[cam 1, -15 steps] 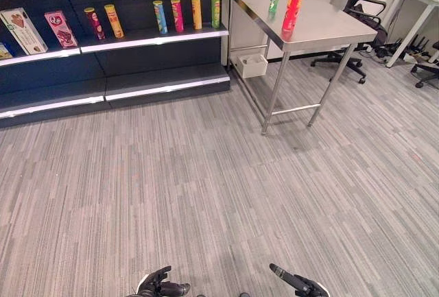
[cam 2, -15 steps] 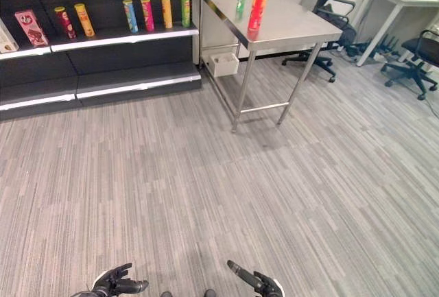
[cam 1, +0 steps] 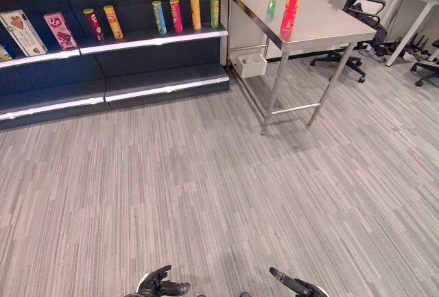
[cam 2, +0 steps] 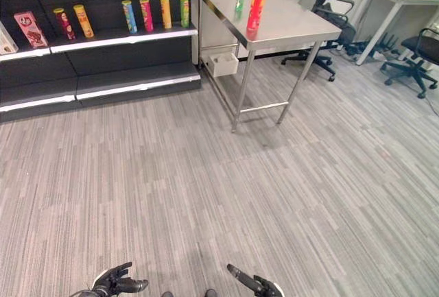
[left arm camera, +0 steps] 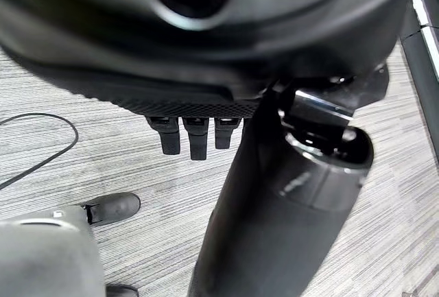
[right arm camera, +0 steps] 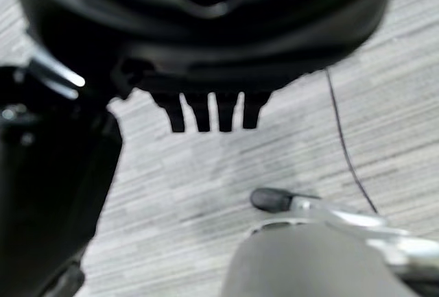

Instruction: Put the goods on the table back onto the shelves and tidy them up.

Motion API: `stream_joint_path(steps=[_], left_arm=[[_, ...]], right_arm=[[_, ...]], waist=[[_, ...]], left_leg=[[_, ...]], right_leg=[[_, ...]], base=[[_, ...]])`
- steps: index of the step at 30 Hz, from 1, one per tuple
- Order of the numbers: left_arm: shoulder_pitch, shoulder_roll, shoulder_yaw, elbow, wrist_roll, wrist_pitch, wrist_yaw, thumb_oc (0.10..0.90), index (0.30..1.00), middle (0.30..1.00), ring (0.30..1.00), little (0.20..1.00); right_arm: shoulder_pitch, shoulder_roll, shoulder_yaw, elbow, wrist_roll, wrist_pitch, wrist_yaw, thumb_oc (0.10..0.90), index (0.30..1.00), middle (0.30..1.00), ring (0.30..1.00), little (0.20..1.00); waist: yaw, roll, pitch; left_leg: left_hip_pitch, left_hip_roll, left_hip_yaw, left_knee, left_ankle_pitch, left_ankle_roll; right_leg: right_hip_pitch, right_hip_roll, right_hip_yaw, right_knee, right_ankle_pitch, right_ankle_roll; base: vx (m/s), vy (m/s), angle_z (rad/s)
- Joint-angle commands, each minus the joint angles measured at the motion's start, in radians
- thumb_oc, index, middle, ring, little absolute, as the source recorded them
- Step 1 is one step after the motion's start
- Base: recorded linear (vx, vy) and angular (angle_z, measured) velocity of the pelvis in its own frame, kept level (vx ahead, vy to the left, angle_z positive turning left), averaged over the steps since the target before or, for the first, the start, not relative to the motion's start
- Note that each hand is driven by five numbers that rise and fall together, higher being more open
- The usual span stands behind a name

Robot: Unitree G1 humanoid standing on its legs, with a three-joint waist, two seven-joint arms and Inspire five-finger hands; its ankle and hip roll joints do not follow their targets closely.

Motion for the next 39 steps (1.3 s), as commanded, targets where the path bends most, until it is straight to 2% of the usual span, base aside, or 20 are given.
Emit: stream_joint_path(steps=[1, 5, 11, 13, 15, 17, 18, 19, 20, 21, 22, 23, 27, 30, 32, 33, 34, 36, 37, 39], left_arm=[[-0.057, 0.033, -0.012, -0.018, 0.019, -0.053, -0.004, 0.8, 0.9, 0.9, 0.9, 0.9], [-0.059, 0.033, -0.008, -0.014, 0.005, -0.052, -0.003, 0.8, 0.9, 0.9, 0.9, 0.9], [-0.065, 0.044, 0.0, -0.048, -0.03, -0.05, 0.001, 0.8, 0.9, 0.9, 0.9, 0.9], [-0.059, 0.048, 0.007, -0.069, -0.048, -0.052, 0.004, 0.8, 0.9, 0.9, 0.9, 0.9], [-0.067, 0.056, 0.005, -0.089, -0.062, -0.05, 0.009, 0.8, 0.9, 0.9, 0.9, 0.9], [-0.08, 0.056, -0.006, -0.078, -0.055, -0.051, 0.009, 0.8, 0.9, 0.9, 0.9, 0.9], [-0.079, 0.063, 0.002, -0.078, -0.052, -0.052, 0.005, 0.8, 0.9, 0.9, 0.9, 0.9], [-0.078, 0.063, 0.002, -0.079, -0.052, -0.052, 0.004, 0.8, 0.9, 0.9, 0.9, 0.9], [-0.068, 0.065, 0.011, -0.09, -0.054, -0.057, 0.005, 0.8, 0.9, 0.9, 0.9, 0.9], [-0.067, 0.065, 0.011, -0.09, -0.054, -0.056, 0.005, 0.8, 0.9, 0.9, 0.9, 0.9], [-0.064, 0.065, 0.025, -0.096, -0.068, -0.057, 0.01, 0.8, 0.9, 0.9, 0.9, 0.9], [-0.065, 0.063, 0.028, -0.085, -0.071, -0.058, 0.014, 0.8, 0.9, 0.9, 0.9, 0.9], [-0.048, 0.061, 0.054, -0.065, -0.078, -0.06, 0.016, 0.8, 0.9, 0.9, 0.9, 0.9], [-0.03, 0.073, 0.07, -0.098, -0.076, -0.065, 0.015, 0.8, 0.9, 0.9, 0.9, 0.9], [-0.042, 0.083, 0.069, -0.122, -0.076, -0.062, 0.014, 0.8, 0.9, 0.9, 0.9, 0.9], [-0.043, 0.083, 0.069, -0.122, -0.076, -0.062, 0.014, 0.8, 0.9, 0.9, 0.9, 0.9], [-0.065, 0.09, 0.065, -0.14, -0.083, -0.063, 0.029, 0.8, 0.9, 0.9, 0.9, 0.9], [-0.069, 0.092, 0.06, -0.147, -0.083, -0.063, 0.033, 0.8, 0.9, 0.9, 0.9, 0.9], [-0.084, 0.092, 0.058, -0.165, -0.096, -0.069, 0.037, 0.8, 0.9, 0.9, 0.9, 0.9], [-0.088, 0.091, 0.056, -0.173, -0.099, -0.069, 0.037, 0.8, 0.9, 0.9, 0.9, 0.9]], right_arm=[[-0.041, -0.078, 0.036, -0.006, -0.014, -0.025, 0.014, 0.8, 0.9, 0.9, 0.9, 0.9], [-0.051, -0.087, 0.036, -0.01, -0.015, -0.024, 0.016, 0.8, 0.9, 0.9, 0.9, 0.9], [-0.058, -0.097, 0.042, -0.025, -0.008, -0.027, 0.016, 0.8, 0.9, 0.9, 0.9, 0.9], [-0.061, -0.098, 0.048, -0.035, -0.005, -0.027, 0.016, 0.8, 0.9, 0.9, 0.9, 0.9], [-0.055, -0.106, 0.046, -0.069, 0.003, -0.032, 0.013, 0.8, 0.9, 0.9, 0.9, 0.9], [-0.061, -0.113, 0.05, -0.066, 0.001, -0.03, 0.009, 0.8, 0.9, 0.9, 0.9, 0.9], [-0.06, -0.117, 0.054, -0.06, -0.008, -0.024, 0.013, 0.8, 0.9, 0.9, 0.9, 0.9], [-0.06, -0.116, 0.054, -0.061, -0.008, -0.024, 0.013, 0.8, 0.9, 0.9, 0.9, 0.9], [-0.059, -0.122, 0.051, -0.06, -0.014, -0.029, 0.012, 0.8, 0.9, 0.9, 0.9, 0.9], [-0.058, -0.122, 0.051, -0.06, -0.014, -0.029, 0.012, 0.8, 0.9, 0.9, 0.9, 0.9], [-0.066, -0.131, 0.049, -0.056, -0.017, -0.034, 0.007, 0.8, 0.9, 0.9, 0.9, 0.9], [-0.071, -0.13, 0.044, -0.049, -0.011, -0.035, 0.004, 0.8, 0.9, 0.9, 0.9, 0.9], [-0.068, -0.115, 0.041, -0.047, -0.022, -0.038, 0.009, 0.8, 0.9, 0.9, 0.9, 0.9], [-0.064, -0.094, 0.045, -0.056, -0.052, -0.033, 0.025, 0.8, 0.9, 0.9, 0.9, 0.9], [-0.078, -0.086, 0.041, -0.043, -0.052, -0.032, 0.027, 0.8, 0.9, 0.9, 0.9, 0.9], [-0.079, -0.086, 0.041, -0.043, -0.052, -0.032, 0.027, 0.8, 0.9, 0.9, 0.9, 0.9], [-0.096, -0.087, 0.03, -0.058, -0.049, -0.028, 0.018, 0.8, 0.9, 0.9, 0.9, 0.9], [-0.092, -0.088, 0.026, -0.065, -0.052, -0.026, 0.015, 0.8, 0.9, 0.9, 0.9, 0.9], [-0.079, -0.082, 0.022, -0.073, -0.046, -0.026, 0.013, 0.8, 0.9, 0.9, 0.9, 0.9], [-0.079, -0.085, 0.02, -0.077, -0.044, -0.025, 0.013, 0.8, 0.9, 0.9, 0.9, 0.9]], waist=[[0.005, -0.019, -0.013], [0.009, -0.023, -0.007], [0.02, -0.043, 0.029], [0.029, -0.051, 0.046], [0.04, -0.057, 0.087], [0.04, -0.069, 0.104], [0.061, -0.07, 0.086], [0.064, -0.073, 0.088], [0.082, -0.048, 0.07], [0.084, -0.053, 0.074], [0.107, -0.035, 0.064], [0.11, -0.036, 0.065], [0.11, -0.032, 0.026], [0.122, -0.071, -0.022], [0.118, -0.079, -0.014], [0.12, -0.076, -0.016], [0.09, -0.056, 0.021], [0.082, -0.035, 0.028], [0.05, -0.008, 0.045], [0.04, -0.001, 0.049]], left_leg=[[0.01, 0.07, 0.029, 0.002, -0.022, -0.082], [0.005, 0.07, 0.03, 0.022, -0.027, -0.082], [-0.11, 0.085, 0.002, 0.234, -0.059, -0.093], [-0.168, 0.099, -0.01, 0.345, -0.031, -0.102], [-0.297, 0.116, -0.052, 0.544, 0.073, -0.115], [-0.379, 0.115, -0.062, 0.644, 0.097, -0.107], [-0.45, 0.094, -0.03, 0.492, 0.055, -0.085], [-0.443, 0.092, -0.025, 0.486, 0.057, -0.085], [-0.445, 0.109, -0.006, 0.246, 0.131, -0.103], [-0.428, 0.103, 0.0, 0.226, 0.141, -0.103], [-0.456, 0.11, -0.01, 0.063, 0.196, -0.126], [-0.456, 0.113, 0.006, 0.022, 0.212, -0.136], [-0.398, 0.112, 0.018, 0.002, 0.236, -0.126], [-0.322, 0.055, 0.037, 0.021, 0.176, -0.068], [-0.272, 0.007, 0.056, 0.028, 0.112, -0.022], [-0.274, 0.01, 0.057, 0.029, 0.113, -0.022], [-0.196, -0.018, 0.06, 0.03, 0.06, 0.025], [-0.174, -0.01, 0.067, 0.025, 0.045, 0.034], [-0.101, -0.01, 0.062, 0.008, 0.007, 0.032], [-0.082, -0.006, 0.055, 0.004, -0.006, 0.026]], right_leg=[[0.004, -0.071, -0.005, 0.006, -0.037, 0.131], [0.005, -0.072, -0.002, 0.006, -0.04, 0.128], [-0.001, -0.065, 0.0, 0.007, -0.049, 0.1], [0.001, -0.056, 0.0, 0.01, -0.058, 0.085], [0.011, -0.04, -0.005, 0.016, -0.062, 0.06], [0.025, -0.033, -0.016, 0.012, -0.075, 0.046], [0.045, -0.022, -0.006, 0.006, -0.105, 0.061], [0.048, -0.025, -0.003, 0.006, -0.106, 0.062], [0.064, -0.005, 0.004, 0.006, -0.13, 0.075], [0.07, -0.011, 0.006, 0.006, -0.132, 0.076], [0.105, -0.001, 0.023, 0.006, -0.16, 0.081], [0.129, -0.001, 0.029, 0.006, -0.174, 0.083], [0.161, 0.002, 0.064, 0.006, -0.193, 0.088], [0.164, -0.081, 0.095, 0.097, -0.181, 0.136], [0.059, -0.128, 0.102, 0.347, -0.068, 0.19], [0.056, -0.126, 0.104, 0.345, -0.065, 0.189], [-0.076, -0.179, 0.082, 0.623, 0.124, 0.202], [-0.125, -0.188, 0.062, 0.69, 0.144, 0.196], [-0.214, -0.244, -0.03, 0.661, 0.061, 0.17], [-0.232, -0.243, -0.059, 0.583, 0.031, 0.159]], base=[[0.04, -0.031, -0.02], [0.04, -0.035, -0.02], [0.02, -0.092, 0.02], [0.0, -0.14, -0.02], [-0.03, -0.174, 0.04], [0.21, -0.106, 0.18], [0.33, -0.022, 0.09], [0.54, 0.113, 0.02], [0.27, 0.099, -0.05], [0.5, 0.18, -0.15], [0.37, 0.113, -0.31], [0.37, 0.114, -0.11], [0.32, 0.118, -0.4], [0.63, 0.305, -0.95], [0.29, 0.23, -0.51], [0.21, 0.273, 0.05], [0.15, 0.207, 0.1], [0.29, 0.238, 0.15], [0.36, 0.195, 0.1], [0.29, 0.04, 0.05]])
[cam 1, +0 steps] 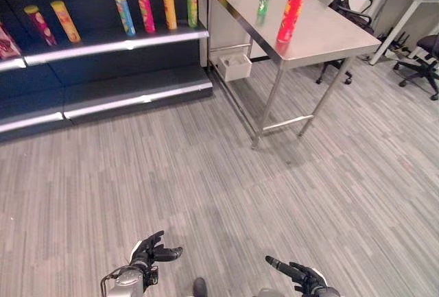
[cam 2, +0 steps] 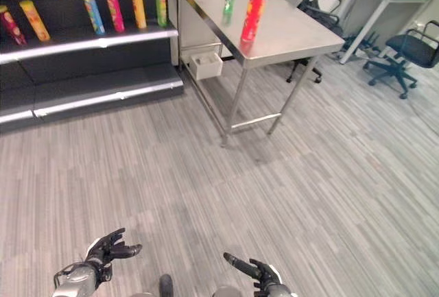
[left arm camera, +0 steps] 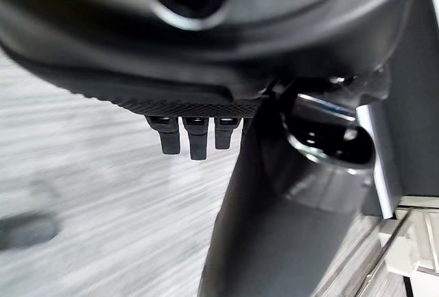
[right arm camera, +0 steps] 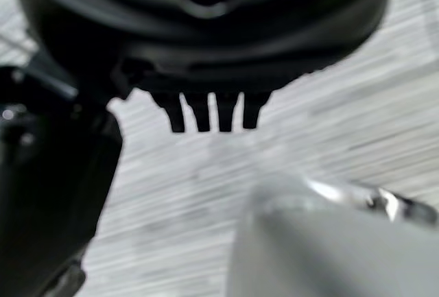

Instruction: Put the goods on the table back onto the shelves and tidy them up.

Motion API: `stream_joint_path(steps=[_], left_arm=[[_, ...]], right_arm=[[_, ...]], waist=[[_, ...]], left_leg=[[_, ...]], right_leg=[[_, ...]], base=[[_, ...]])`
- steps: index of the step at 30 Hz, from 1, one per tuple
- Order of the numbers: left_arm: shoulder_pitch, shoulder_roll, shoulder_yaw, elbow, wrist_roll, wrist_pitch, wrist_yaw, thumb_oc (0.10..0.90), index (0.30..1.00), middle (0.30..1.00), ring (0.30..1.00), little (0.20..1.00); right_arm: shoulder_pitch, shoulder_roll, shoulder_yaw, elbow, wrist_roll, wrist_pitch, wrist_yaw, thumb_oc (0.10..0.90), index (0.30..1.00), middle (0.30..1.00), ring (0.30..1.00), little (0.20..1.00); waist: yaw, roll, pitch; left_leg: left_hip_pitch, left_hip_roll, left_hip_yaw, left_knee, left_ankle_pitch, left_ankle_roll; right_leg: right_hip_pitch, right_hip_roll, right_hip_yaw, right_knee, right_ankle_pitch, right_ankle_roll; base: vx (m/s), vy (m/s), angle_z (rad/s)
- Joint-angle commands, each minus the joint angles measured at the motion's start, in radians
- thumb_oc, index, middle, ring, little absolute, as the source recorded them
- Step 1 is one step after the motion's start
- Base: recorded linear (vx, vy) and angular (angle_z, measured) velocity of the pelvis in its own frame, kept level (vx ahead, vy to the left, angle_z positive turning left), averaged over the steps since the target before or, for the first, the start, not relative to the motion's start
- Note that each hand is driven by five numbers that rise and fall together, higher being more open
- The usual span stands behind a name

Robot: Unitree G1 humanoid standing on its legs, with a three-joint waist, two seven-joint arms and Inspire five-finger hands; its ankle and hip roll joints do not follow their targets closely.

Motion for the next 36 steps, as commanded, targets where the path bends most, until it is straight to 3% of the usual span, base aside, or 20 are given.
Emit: stream_joint_path(steps=[1, 2, 3, 7, 8, 9, 10, 11, 12, 14, 15, 18, 19, 21, 23, 25, 27, 31, 33, 36], left_arm=[[-0.001, 0.036, 0.013, -0.079, -0.007, -0.051, 0.007, 0.8, 0.9, 0.9, 0.9, 0.9], [-0.011, 0.037, 0.006, -0.082, -0.012, -0.056, 0.011, 0.8, 0.9, 0.9, 0.9, 0.9], [-0.019, 0.036, 0.007, -0.104, -0.012, -0.059, 0.008, 0.8, 0.9, 0.9, 0.9, 0.9], [-0.011, 0.031, 0.016, -0.13, 0.0, -0.067, 0.002, 0.8, 0.9, 0.9, 0.9, 0.9], [0.009, 0.029, 0.012, -0.147, 0.001, -0.064, -0.009, 0.8, 0.9, 0.9, 0.9, 0.9], [0.048, -0.005, -0.001, -0.158, -0.023, -0.053, -0.022, 0.8, 0.9, 0.9, 0.9, 0.9], [0.052, -0.001, -0.01, -0.174, -0.031, -0.048, -0.029, 0.8, 0.9, 0.9, 0.9, 0.9], [0.053, -0.001, -0.01, -0.175, -0.031, -0.048, -0.029, 0.8, 0.9, 0.9, 0.9, 0.9], [0.045, 0.001, -0.023, -0.194, -0.032, -0.04, -0.026, 0.8, 0.9, 0.9, 0.9, 0.9], [0.038, 0.0, -0.029, -0.191, -0.03, -0.038, -0.024, 0.8, 0.9, 0.9, 0.9, 0.9], [0.033, -0.003, -0.035, -0.193, -0.029, -0.037, -0.03, 0.8, 0.9, 0.9, 0.9, 0.9], [0.039, 0.001, -0.042, -0.206, -0.025, -0.038, -0.035, 0.8, 0.9, 0.9, 0.9, 0.9], [0.047, 0.002, -0.044, -0.216, -0.025, -0.038, -0.034, 0.8, 0.9, 0.9, 0.9, 0.9], [0.048, 0.002, -0.044, -0.204, -0.024, -0.038, -0.029, 0.8, 0.9, 0.9, 0.9, 0.9], [0.053, 0.004, -0.046, -0.19, -0.017, -0.038, -0.03, 0.8, 0.9, 0.9, 0.9, 0.9], [0.048, 0.022, -0.034, -0.186, -0.008, -0.041, -0.026, 0.8, 0.9, 0.9, 0.9, 0.9], [0.041, 0.03, -0.026, -0.184, -0.008, -0.039, -0.019, 0.8, 0.9, 0.9, 0.9, 0.9], [0.027, 0.046, 0.001, -0.156, -0.019, -0.039, -0.003, 0.8, 0.9, 0.9, 0.9, 0.9], [0.029, 0.05, 0.015, -0.143, -0.022, -0.04, 0.005, 0.8, 0.9, 0.9, 0.9, 0.9], [0.013, 0.056, 0.035, -0.063, -0.018, -0.033, 0.023, 0.8, 0.9, 0.9, 0.9, 0.9]], right_arm=[[-0.011, -0.056, -0.015, -0.032, -0.001, -0.014, -0.018, 0.8, 0.9, 0.9, 0.9, 0.9], [-0.015, -0.058, -0.017, -0.033, 0.004, -0.014, -0.021, 0.8, 0.9, 0.9, 0.9, 0.9], [-0.008, -0.056, -0.016, -0.041, 0.006, -0.012, -0.017, 0.8, 0.9, 0.9, 0.9, 0.9], [-0.003, -0.062, -0.006, -0.037, -0.019, -0.006, -0.005, 0.8, 0.9, 0.9, 0.9, 0.9], [0.007, -0.067, -0.009, -0.042, -0.016, -0.006, 0.002, 0.8, 0.9, 0.9, 0.9, 0.9], [0.021, -0.099, -0.013, -0.067, -0.006, -0.013, 0.002, 0.8, 0.9, 0.9, 0.9, 0.9], [0.032, -0.111, -0.018, -0.088, 0.007, -0.017, 0.0, 0.8, 0.9, 0.9, 0.9, 0.9], [0.032, -0.111, -0.018, -0.089, 0.007, -0.017, 0.0, 0.8, 0.9, 0.9, 0.9, 0.9], [0.034, -0.123, -0.029, -0.12, 0.027, -0.016, -0.017, 0.8, 0.9, 0.9, 0.9, 0.9], [0.032, -0.124, -0.03, -0.12, 0.03, -0.014, -0.023, 0.8, 0.9, 0.9, 0.9, 0.9], [0.028, -0.126, -0.032, -0.113, 0.037, -0.013, -0.027, 0.8, 0.9, 0.9, 0.9, 0.9], [0.027, -0.136, -0.04, -0.126, 0.045, -0.017, -0.028, 0.8, 0.9, 0.9, 0.9, 0.9], [0.027, -0.141, -0.037, -0.129, 0.039, -0.02, -0.029, 0.8, 0.9, 0.9, 0.9, 0.9], [0.017, -0.144, -0.028, -0.11, 0.017, -0.021, -0.028, 0.8, 0.9, 0.9, 0.9, 0.9], [0.023, -0.124, -0.024, -0.099, 0.0, -0.018, -0.024, 0.8, 0.9, 0.9, 0.9, 0.9], [0.006, -0.095, -0.011, -0.077, -0.026, -0.009, -0.018, 0.8, 0.9, 0.9, 0.9, 0.9], [-0.007, -0.085, -0.002, -0.068, -0.034, -0.006, -0.012, 0.8, 0.9, 0.9, 0.9, 0.9], [-0.025, -0.074, 0.004, -0.062, -0.032, -0.001, -0.01, 0.8, 0.9, 0.9, 0.9, 0.9], [-0.015, -0.066, -0.002, -0.05, -0.03, 0.001, -0.015, 0.8, 0.9, 0.9, 0.9, 0.9], [-0.008, -0.073, -0.016, 0.001, -0.026, 0.01, -0.027, 0.8, 0.9, 0.9, 0.9, 0.9]], waist=[[-0.01, -0.008, 0.029], [-0.019, -0.012, 0.042], [-0.045, -0.039, 0.051], [-0.062, -0.045, 0.059], [-0.065, -0.06, 0.045], [-0.066, -0.034, 0.015], [-0.062, -0.038, 0.026], [-0.064, -0.036, 0.026], [-0.063, -0.053, 0.056], [-0.062, -0.056, 0.064], [-0.052, -0.054, 0.068], [-0.039, -0.045, 0.067], [-0.017, -0.026, 0.063], [0.006, -0.007, 0.06], [-0.004, -0.006, 0.04], [0.004, -0.022, 0.024], [0.008, -0.023, 0.029], [0.001, -0.014, 0.061], [-0.003, -0.013, 0.06], [-0.016, -0.024, 0.061]], left_leg=[[-0.051, 0.038, 0.021, -0.008, 0.019, -0.123], [-0.03, 0.037, 0.016, -0.011, 0.005, -0.133], [0.017, 0.021, -0.008, -0.011, -0.035, -0.154], [0.089, 0.03, -0.043, -0.011, -0.089, -0.176], [0.124, 0.02, -0.068, -0.011, -0.121, -0.175], [0.078, 0.094, -0.099, 0.224, -0.083, -0.238], [-0.012, 0.116, -0.107, 0.415, 0.003, -0.269], [-0.018, 0.118, -0.11, 0.422, -0.001, -0.27], [-0.136, 0.167, -0.07, 0.659, 0.091, -0.277], [-0.169, 0.193, -0.043, 0.688, 0.09, -0.272], [-0.203, 0.219, 0.016, 0.594, 0.049, -0.251], [-0.235, 0.211, 0.034, 0.352, 0.013, -0.244], [-0.264, 0.19, -0.032, 0.16, 0.108, -0.264], [-0.273, 0.171, -0.117, 0.009, 0.172, -0.291], [-0.225, 0.159, -0.11, 0.004, 0.158, -0.279], [-0.168, 0.126, -0.05, 0.0, 0.108, -0.227], [-0.148, 0.114, -0.021, 0.004, 0.086, -0.203], [-0.098, 0.11, 0.035, -0.001, 0.056, -0.173], [-0.077, 0.109, 0.053, -0.008, 0.041, -0.173], [-0.067, 0.104, 0.049, 0.0, 0.017, -0.188]], right_leg=[[0.151, 0.041, -0.065, -0.435, 0.143, -0.011], [0.125, 0.052, -0.08, -0.553, 0.14, -0.008], [0.097, 0.084, -0.043, -0.815, 0.199, 0.027], [0.03, 0.1, 0.01, -0.936, 0.272, 0.072], [0.055, 0.093, -0.001, -0.93, 0.301, 0.059], [0.15, 0.137, -0.046, -0.914, 0.26, 0.005], [0.205, 0.154, -0.058, -0.924, 0.215, -0.033], [0.204, 0.155, -0.061, -0.923, 0.215, -0.034], [0.264, 0.174, -0.08, -0.935, 0.161, -0.081], [0.278, 0.178, -0.086, -0.936, 0.146, -0.086], [0.304, 0.178, -0.091, -0.936, 0.122, -0.079], [0.322, 0.167, -0.091, -0.936, 0.093, -0.055], [0.335, 0.18, -0.075, -0.936, 0.074, -0.047], [0.381, 0.193, -0.041, -0.936, 0.045, -0.04], [0.401, 0.176, -0.019, -0.936, 0.05, -0.03], [0.345, 0.122, 0.031, -0.833, 0.047, 0.002], [0.294, 0.103, 0.045, -0.732, 0.054, 0.019], [0.169, 0.045, 0.011, -0.52, 0.14, 0.039], [0.153, 0.013, -0.031, -0.528, 0.151, 0.037], [0.18, 0.026, -0.046, -0.731, 0.141, 0.029]], base=[[0.29, -0.082, 0.21], [0.5, -0.211, 0.27], [0.55, -0.226, 0.14], [0.45, -0.174, 0.68], [1.04, -0.619, 0.63], [1.1, -0.735, 0.74], [0.82, -0.617, 0.84], [0.36, -0.393, 0.8], [0.19, -0.232, 0.23], [0.24, -0.181, 0.02], [0.32, -0.066, 0.1], [0.33, 0.102, -0.15], [0.41, 0.201, -0.32], [0.47, 0.259, -0.76], [0.37, 0.314, -1.23], [0.23, 0.363, -1.11], [0.1, 0.241, -0.44], [0.02, 0.158, -0.34], [0.08, 0.044, -0.22], [0.09, -0.072, -0.16]])
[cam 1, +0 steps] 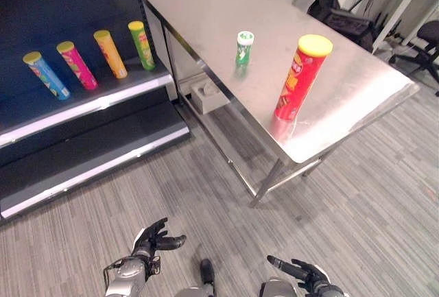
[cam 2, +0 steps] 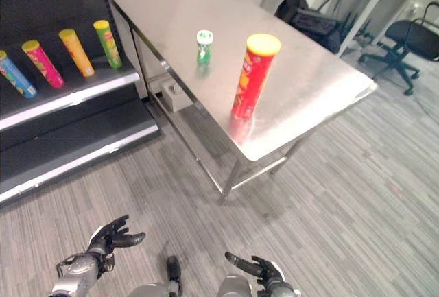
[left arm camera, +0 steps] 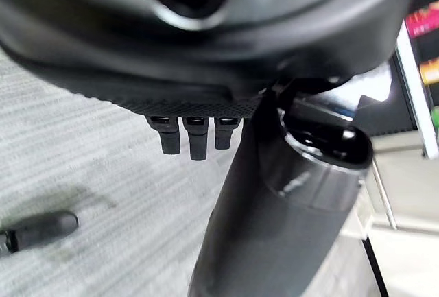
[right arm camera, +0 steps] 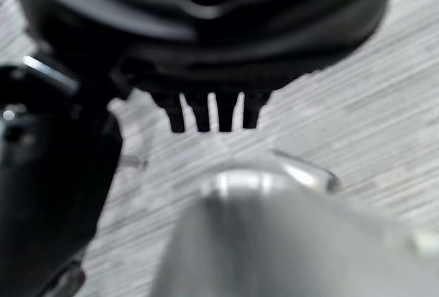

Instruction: Put the goods on the table back onto the shelves and tidy them up.

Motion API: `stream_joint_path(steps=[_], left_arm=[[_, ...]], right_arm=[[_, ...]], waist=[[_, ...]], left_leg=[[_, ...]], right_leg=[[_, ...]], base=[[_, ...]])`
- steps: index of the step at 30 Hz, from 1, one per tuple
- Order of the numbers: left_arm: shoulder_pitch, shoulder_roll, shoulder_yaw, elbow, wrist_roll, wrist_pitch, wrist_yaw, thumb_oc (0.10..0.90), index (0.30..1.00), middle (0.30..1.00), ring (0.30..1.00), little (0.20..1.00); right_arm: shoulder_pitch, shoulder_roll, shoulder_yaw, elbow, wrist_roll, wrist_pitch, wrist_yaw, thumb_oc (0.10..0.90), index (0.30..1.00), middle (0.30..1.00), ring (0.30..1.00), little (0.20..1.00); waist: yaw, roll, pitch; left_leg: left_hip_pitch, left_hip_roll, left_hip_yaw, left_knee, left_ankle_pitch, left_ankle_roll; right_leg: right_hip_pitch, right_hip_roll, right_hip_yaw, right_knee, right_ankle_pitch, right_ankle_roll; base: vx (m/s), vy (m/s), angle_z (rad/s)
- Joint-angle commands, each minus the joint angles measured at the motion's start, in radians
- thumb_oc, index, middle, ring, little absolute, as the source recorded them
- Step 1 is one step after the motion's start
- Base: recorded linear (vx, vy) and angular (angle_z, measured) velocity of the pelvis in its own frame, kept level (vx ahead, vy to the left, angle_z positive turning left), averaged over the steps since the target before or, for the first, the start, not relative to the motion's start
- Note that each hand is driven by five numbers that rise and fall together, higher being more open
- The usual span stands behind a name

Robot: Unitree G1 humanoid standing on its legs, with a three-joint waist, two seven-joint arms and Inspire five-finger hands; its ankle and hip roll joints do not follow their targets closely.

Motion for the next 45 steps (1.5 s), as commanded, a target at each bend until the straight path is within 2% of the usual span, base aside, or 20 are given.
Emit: stream_joint_path(steps=[1, 4, 7, 8, 9, 11, 12, 15, 16, 17, 20, 22, 25, 31, 34, 41, 45], left_arm=[[-0.002, 0.036, 0.03, -0.013, 0.003, -0.043, 0.021, 0.8, 0.9, 0.9, 0.9, 0.9], [0.005, 0.024, 0.04, -0.038, -0.014, -0.052, 0.02, 0.8, 0.9, 0.9, 0.9, 0.9], [0.021, 0.015, 0.05, -0.061, -0.035, -0.054, 0.018, 0.8, 0.9, 0.9, 0.9, 0.9], [0.031, 0.009, 0.058, -0.067, -0.036, -0.053, 0.019, 0.8, 0.9, 0.9, 0.9, 0.9], [0.061, 0.002, 0.081, -0.09, -0.034, -0.048, 0.017, 0.8, 0.9, 0.9, 0.9, 0.9], [0.078, -0.01, 0.099, -0.097, -0.021, -0.048, 0.01, 0.8, 0.9, 0.9, 0.9, 0.9], [0.079, -0.025, 0.1, -0.085, -0.005, -0.054, 0.003, 0.8, 0.9, 0.9, 0.9, 0.9], [0.08, -0.031, 0.099, -0.08, 0.012, -0.057, -0.01, 0.8, 0.9, 0.9, 0.9, 0.9], [0.083, -0.029, 0.091, -0.049, 0.032, -0.063, -0.027, 0.8, 0.9, 0.9, 0.9, 0.9], [0.082, -0.03, 0.09, -0.048, 0.032, -0.064, -0.027, 0.8, 0.9, 0.9, 0.9, 0.9], [0.084, -0.025, 0.076, 0.004, 0.053, -0.068, -0.04, 0.8, 0.9, 0.9, 0.9, 0.9], [0.095, -0.017, 0.058, 0.041, 0.079, -0.075, -0.058, 0.8, 0.9, 0.9, 0.9, 0.9], [0.108, -0.013, 0.049, 0.041, 0.077, -0.081, -0.07, 0.8, 0.9, 0.9, 0.9, 0.9], [0.117, -0.014, 0.041, 0.038, 0.067, -0.088, -0.078, 0.8, 0.9, 0.9, 0.9, 0.9], [0.118, -0.016, 0.02, 0.037, 0.06, -0.093, -0.084, 0.8, 0.9, 0.9, 0.9, 0.9], [0.132, -0.025, 0.005, 0.017, 0.045, -0.101, -0.088, 0.8, 0.9, 0.9, 0.9, 0.9], [0.142, -0.025, 0.003, 0.014, 0.048, -0.102, -0.089, 0.8, 0.9, 0.9, 0.9, 0.9]], right_arm=[[-0.026, -0.054, -0.051, 0.043, -0.008, -0.011, -0.025, 0.8, 0.9, 0.9, 0.9, 0.9], [0.001, -0.054, -0.074, 0.073, -0.003, -0.012, -0.026, 0.8, 0.9, 0.9, 0.9, 0.9], [0.018, -0.072, -0.125, 0.059, 0.029, -0.018, -0.043, 0.8, 0.9, 0.9, 0.9, 0.9], [0.03, -0.08, -0.162, 0.021, 0.053, -0.024, -0.055, 0.8, 0.9, 0.9, 0.9, 0.9], [0.07, -0.108, -0.261, -0.098, 0.093, -0.038, -0.087, 0.8, 0.9, 0.9, 0.9, 0.9], [0.112, -0.145, -0.373, -0.264, 0.106, -0.062, -0.124, 0.8, 0.9, 0.9, 0.9, 0.9], [0.122, -0.207, -0.459, -0.374, 0.101, -0.092, -0.152, 0.8, 0.9, 0.9, 0.9, 0.9], [0.123, -0.293, -0.538, -0.491, 0.091, -0.113, -0.154, 0.8, 0.9, 0.9, 0.9, 0.9], [0.1, -0.419, -0.646, -0.7, 0.118, -0.171, -0.132, 0.8, 0.9, 0.9, 0.9, 0.9], [0.101, -0.419, -0.648, -0.702, 0.118, -0.171, -0.132, 0.8, 0.9, 0.9, 0.9, 0.9], [0.029, -0.517, -0.681, -0.83, 0.209, -0.225, -0.082, 0.8, 0.9, 0.9, 0.9, 0.9], [-0.069, -0.607, -0.651, -0.898, 0.289, -0.265, -0.033, 0.8, 0.9, 0.9, 0.9, 0.9], [-0.131, -0.649, -0.592, -0.919, 0.328, -0.267, 0.019, 0.8, 0.9, 0.9, 0.9, 0.9], [-0.206, -0.651, -0.518, -0.921, 0.412, -0.263, 0.073, 0.8, 0.9, 0.9, 0.9, 0.9], [-0.283, -0.635, -0.427, -0.901, 0.472, -0.252, 0.112, 0.8, 0.9, 0.9, 0.9, 0.9], [-0.367, -0.658, -0.318, -0.856, 0.455, -0.231, 0.141, 0.8, 0.9, 0.9, 0.9, 0.9], [-0.383, -0.668, -0.296, -0.842, 0.44, -0.224, 0.146, 0.8, 0.9, 0.9, 0.9, 0.9]], waist=[[0.019, -0.025, 0.011], [0.017, -0.043, -0.02], [0.008, -0.049, -0.038], [0.002, -0.049, -0.043], [-0.01, -0.045, -0.057], [-0.024, -0.04, -0.067], [-0.037, -0.036, -0.077], [-0.042, -0.033, -0.076], [-0.045, -0.033, -0.084], [-0.044, -0.032, -0.085], [-0.037, -0.033, -0.097], [-0.019, -0.036, -0.112], [-0.001, -0.038, -0.121], [0.018, -0.04, -0.131], [0.044, -0.042, -0.14], [0.071, -0.051, -0.143], [0.078, -0.053, -0.142]], left_leg=[[0.042, 0.08, 0.014, 0.028, -0.091, -0.111], [0.05, 0.082, 0.015, 0.032, -0.087, -0.12], [0.063, 0.095, 0.009, 0.025, -0.083, -0.134], [0.068, 0.101, 0.007, 0.022, -0.082, -0.139], [0.085, 0.108, 0.008, 0.012, -0.085, -0.146], [0.098, 0.113, 0.01, 0.01, -0.09, -0.149], [0.107, 0.115, 0.013, 0.01, -0.097, -0.152], [0.118, 0.118, 0.015, 0.01, -0.106, -0.154], [0.119, 0.122, 0.022, 0.01, -0.106, -0.157], [0.119, 0.122, 0.022, 0.01, -0.106, -0.157], [0.122, 0.126, 0.029, 0.01, -0.107, -0.16], [0.126, 0.134, 0.038, 0.01, -0.105, -0.166], [0.129, 0.138, 0.042, 0.01, -0.104, -0.169], [0.131, 0.142, 0.04, 0.01, -0.102, -0.172], [0.133, 0.142, 0.034, 0.01, -0.099, -0.176], [0.125, 0.14, 0.011, 0.01, -0.091, -0.179], [0.12, 0.139, 0.002, 0.01, -0.088, -0.18]], right_leg=[[0.084, 0.047, 0.02, -0.303, 0.21, 0.016], [0.125, 0.067, 0.041, -0.363, 0.225, 0.018], [0.173, 0.083, 0.025, -0.413, 0.232, 0.015], [0.186, 0.088, 0.02, -0.425, 0.232, 0.014], [0.21, 0.096, 0.011, -0.44, 0.227, 0.013], [0.222, 0.099, 0.01, -0.445, 0.22, 0.014], [0.23, 0.101, 0.011, -0.446, 0.213, 0.013], [0.239, 0.106, 0.013, -0.446, 0.203, 0.013], [0.237, 0.108, 0.019, -0.446, 0.202, 0.012], [0.236, 0.108, 0.019, -0.446, 0.202, 0.012], [0.237, 0.111, 0.024, -0.446, 0.196, 0.01], [0.24, 0.116, 0.022, -0.446, 0.192, 0.009], [0.242, 0.118, 0.017, -0.446, 0.191, 0.009], [0.252, 0.118, 0.007, -0.446, 0.188, 0.006], [0.264, 0.116, -0.009, -0.446, 0.187, 0.004], [0.281, 0.111, -0.041, -0.446, 0.188, 0.002], [0.284, 0.11, -0.053, -0.446, 0.188, 0.001]], base=[[0.1, -0.078, 0.05], [0.11, -0.096, 0.19], [0.1, -0.101, 0.19], [0.13, -0.083, 0.15], [0.14, -0.064, 0.15], [0.13, -0.026, 0.03], [0.09, -0.006, -0.06], [0.03, -0.004, -0.04], [0.0, 0.0, 0.0], [0.0, 0.0, 0.0], [0.0, -0.011, -0.11], [-0.01, -0.023, -0.12], [0.0, -0.005, -0.02], [0.0, -0.008, 0.04], [0.0, -0.01, 0.16], [-0.01, -0.011, 0.16], [0.0, -0.006, 0.12]])
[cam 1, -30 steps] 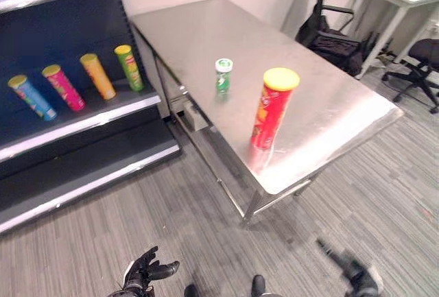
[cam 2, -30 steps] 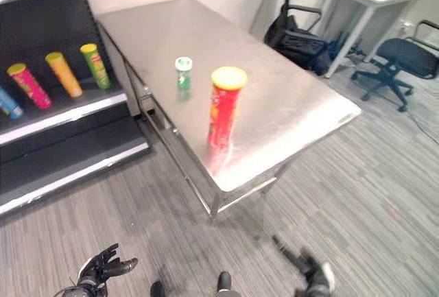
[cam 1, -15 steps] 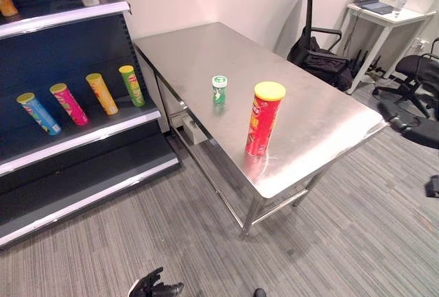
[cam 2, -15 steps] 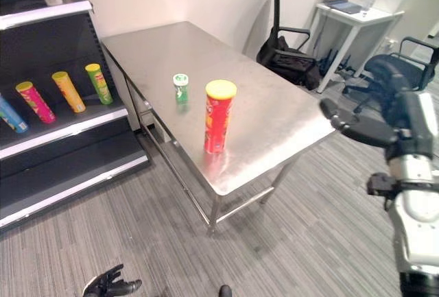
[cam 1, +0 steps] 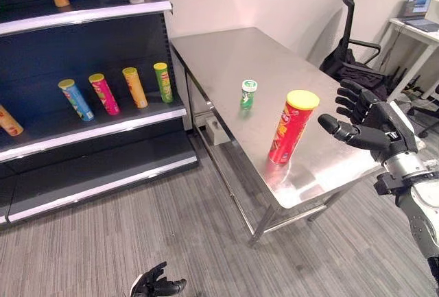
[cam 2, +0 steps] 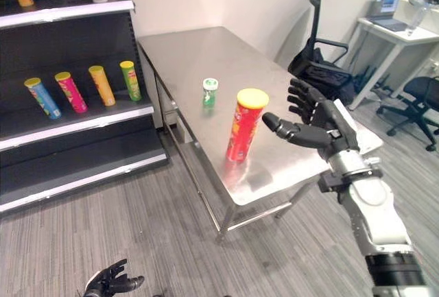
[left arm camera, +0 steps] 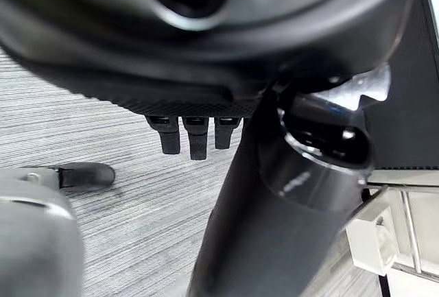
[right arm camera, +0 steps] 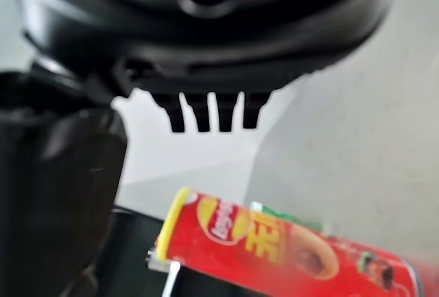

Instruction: Put the goods on the table back onto the shelves and tidy them up.

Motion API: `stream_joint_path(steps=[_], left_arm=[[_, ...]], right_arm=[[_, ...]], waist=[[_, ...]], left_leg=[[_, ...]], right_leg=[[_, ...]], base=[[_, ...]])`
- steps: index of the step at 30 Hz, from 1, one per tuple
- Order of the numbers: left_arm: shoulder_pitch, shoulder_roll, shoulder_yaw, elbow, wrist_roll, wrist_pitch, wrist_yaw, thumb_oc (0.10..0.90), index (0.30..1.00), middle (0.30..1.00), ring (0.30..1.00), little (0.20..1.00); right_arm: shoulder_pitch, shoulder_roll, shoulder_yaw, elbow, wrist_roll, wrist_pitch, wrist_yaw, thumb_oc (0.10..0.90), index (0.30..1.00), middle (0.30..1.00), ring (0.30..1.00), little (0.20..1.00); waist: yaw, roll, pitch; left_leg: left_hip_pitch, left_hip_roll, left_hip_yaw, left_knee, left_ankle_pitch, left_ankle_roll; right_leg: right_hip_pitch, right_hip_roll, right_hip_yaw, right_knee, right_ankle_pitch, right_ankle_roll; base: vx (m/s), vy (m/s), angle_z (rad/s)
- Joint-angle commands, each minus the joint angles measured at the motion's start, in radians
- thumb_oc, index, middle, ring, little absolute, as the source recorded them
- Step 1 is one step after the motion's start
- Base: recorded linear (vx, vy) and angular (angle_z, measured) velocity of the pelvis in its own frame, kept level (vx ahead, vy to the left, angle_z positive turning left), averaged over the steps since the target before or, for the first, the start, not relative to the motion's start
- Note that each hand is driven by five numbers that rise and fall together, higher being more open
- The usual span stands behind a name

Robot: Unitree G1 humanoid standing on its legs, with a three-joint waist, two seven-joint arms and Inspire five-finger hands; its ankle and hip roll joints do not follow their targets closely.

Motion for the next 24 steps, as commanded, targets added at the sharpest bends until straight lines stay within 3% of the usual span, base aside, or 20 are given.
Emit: stream_joint_path(steps=[1, 13, 24], left_arm=[[-0.05, 0.046, -0.034, -0.04, 0.001, -0.069, -0.015, 0.8, 0.9, 0.9, 0.9, 0.9], [-0.032, 0.046, -0.041, -0.044, 0.01, -0.07, -0.007, 0.8, 0.9, 0.9, 0.9, 0.9], [-0.029, 0.053, -0.051, -0.045, 0.007, -0.072, -0.004, 0.8, 0.9, 0.9, 0.9, 0.9]], right_arm=[[-0.193, -0.093, -0.021, 0.02, 0.007, -0.063, -0.004, 0.8, 0.9, 0.9, 0.9, 0.9], [-0.249, -0.17, 0.056, 0.122, -0.121, -0.049, -0.053, 0.8, 0.9, 0.9, 0.9, 0.9], [-0.319, -0.197, 0.142, 0.146, -0.11, -0.046, -0.043, 0.8, 0.9, 0.9, 0.9, 0.9]], waist=[[0.026, -0.027, -0.028], [0.046, -0.043, -0.021], [0.059, -0.055, -0.016]], left_leg=[[0.02, 0.043, 0.073, 0.01, -0.037, -0.054], [0.008, 0.043, 0.047, 0.01, -0.032, -0.057], [-0.001, 0.046, 0.036, 0.01, -0.028, -0.061]], right_leg=[[0.046, -0.037, -0.028, 0.006, -0.071, 0.071], [0.051, -0.038, -0.058, 0.006, -0.071, 0.071], [0.053, -0.038, -0.079, 0.006, -0.075, 0.069]], base=[[-0.01, -0.001, 0.09], [0.0, -0.001, 0.09], [0.0, 0.001, 0.06]])
